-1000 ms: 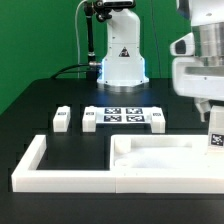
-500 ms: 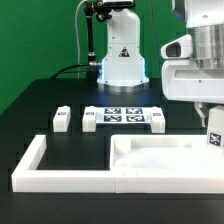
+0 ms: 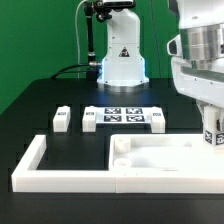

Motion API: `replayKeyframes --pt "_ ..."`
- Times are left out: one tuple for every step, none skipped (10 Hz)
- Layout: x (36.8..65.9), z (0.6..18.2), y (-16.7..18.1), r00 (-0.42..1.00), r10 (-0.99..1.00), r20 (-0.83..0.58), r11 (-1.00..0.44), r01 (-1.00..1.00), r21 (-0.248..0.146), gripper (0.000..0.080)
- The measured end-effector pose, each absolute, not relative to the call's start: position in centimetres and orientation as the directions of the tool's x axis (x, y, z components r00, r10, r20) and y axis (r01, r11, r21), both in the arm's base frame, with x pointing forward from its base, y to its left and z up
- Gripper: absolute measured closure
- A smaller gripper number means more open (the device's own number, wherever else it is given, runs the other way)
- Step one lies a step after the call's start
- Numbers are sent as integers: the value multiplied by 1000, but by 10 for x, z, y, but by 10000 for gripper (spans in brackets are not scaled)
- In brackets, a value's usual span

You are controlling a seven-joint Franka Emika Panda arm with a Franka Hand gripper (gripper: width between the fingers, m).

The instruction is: Assemble desk

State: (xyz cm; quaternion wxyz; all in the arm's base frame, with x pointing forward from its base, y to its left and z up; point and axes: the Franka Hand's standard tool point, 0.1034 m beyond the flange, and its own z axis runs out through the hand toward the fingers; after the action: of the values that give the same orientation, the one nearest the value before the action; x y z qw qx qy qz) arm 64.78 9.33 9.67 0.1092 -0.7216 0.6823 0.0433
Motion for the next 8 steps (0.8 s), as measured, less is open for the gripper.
replayKeyframes --pt "649 97 94 -79 -965 -250 100 -992 -71 503" --pt "650 97 95 -195 -942 -272 216 -975 -47 504" --pt "651 98 93 -313 -908 -277 332 -943 -21 504" --pt "651 97 93 -358 -892 -276 375 -927 -9 504" --pt "651 97 93 -388 -879 -276 404 -915 0 503" --pt "650 96 94 -385 -881 -275 401 -916 -1 503" --pt "650 96 94 -383 -882 -275 399 -917 -1 311" --pt "650 96 94 -383 -882 -275 399 -917 -1 186"
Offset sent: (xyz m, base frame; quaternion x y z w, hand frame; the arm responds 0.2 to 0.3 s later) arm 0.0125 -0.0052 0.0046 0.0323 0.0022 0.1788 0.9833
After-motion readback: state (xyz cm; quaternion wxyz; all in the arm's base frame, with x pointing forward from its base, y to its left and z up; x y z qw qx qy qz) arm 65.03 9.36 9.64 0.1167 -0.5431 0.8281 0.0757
